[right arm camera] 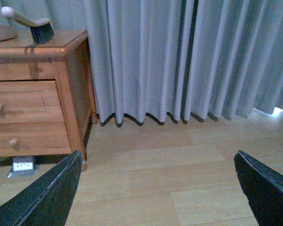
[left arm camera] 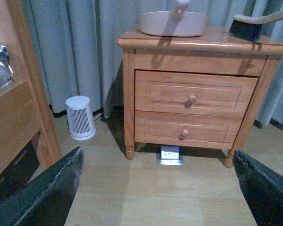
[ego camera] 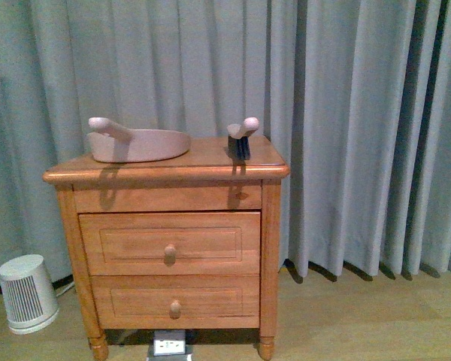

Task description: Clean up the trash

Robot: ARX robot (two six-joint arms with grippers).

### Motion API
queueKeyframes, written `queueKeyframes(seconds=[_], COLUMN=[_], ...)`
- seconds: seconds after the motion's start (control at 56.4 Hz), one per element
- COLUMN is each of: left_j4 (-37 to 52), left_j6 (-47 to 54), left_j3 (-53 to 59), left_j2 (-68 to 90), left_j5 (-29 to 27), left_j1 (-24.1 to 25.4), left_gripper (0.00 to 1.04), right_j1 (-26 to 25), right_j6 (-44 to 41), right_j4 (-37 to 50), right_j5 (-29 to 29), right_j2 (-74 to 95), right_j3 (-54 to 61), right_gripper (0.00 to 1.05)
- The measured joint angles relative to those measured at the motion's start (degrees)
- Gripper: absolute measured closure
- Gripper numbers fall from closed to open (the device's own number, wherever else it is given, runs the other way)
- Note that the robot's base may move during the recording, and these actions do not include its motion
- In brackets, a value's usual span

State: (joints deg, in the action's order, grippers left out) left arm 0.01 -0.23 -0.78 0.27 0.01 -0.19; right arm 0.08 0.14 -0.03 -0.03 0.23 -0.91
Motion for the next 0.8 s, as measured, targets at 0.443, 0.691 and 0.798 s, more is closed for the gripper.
queueKeyframes(seconds=[0.443, 0.691, 0.798], left_j4=[0.0, 0.0, 0.0], left_j6=[0.0, 0.0, 0.0], left_j3=[0.0, 0.0, 0.0], left_j2=[0.0, 0.0, 0.0], left_j5=[0.0, 0.0, 0.0], left_j1=[0.0, 0.0, 0.0], left_gripper=[0.08, 0.08, 0.08], right_j1=[0.0, 0.0, 0.0], right_j6=[0.0, 0.0, 0.0], right_j4=[0.0, 0.0, 0.0], right_j5=[0.0, 0.0, 0.0], right_j2=[0.0, 0.0, 0.0], right_j3=[0.0, 0.0, 0.0], right_gripper=[0.07, 0.07, 0.07])
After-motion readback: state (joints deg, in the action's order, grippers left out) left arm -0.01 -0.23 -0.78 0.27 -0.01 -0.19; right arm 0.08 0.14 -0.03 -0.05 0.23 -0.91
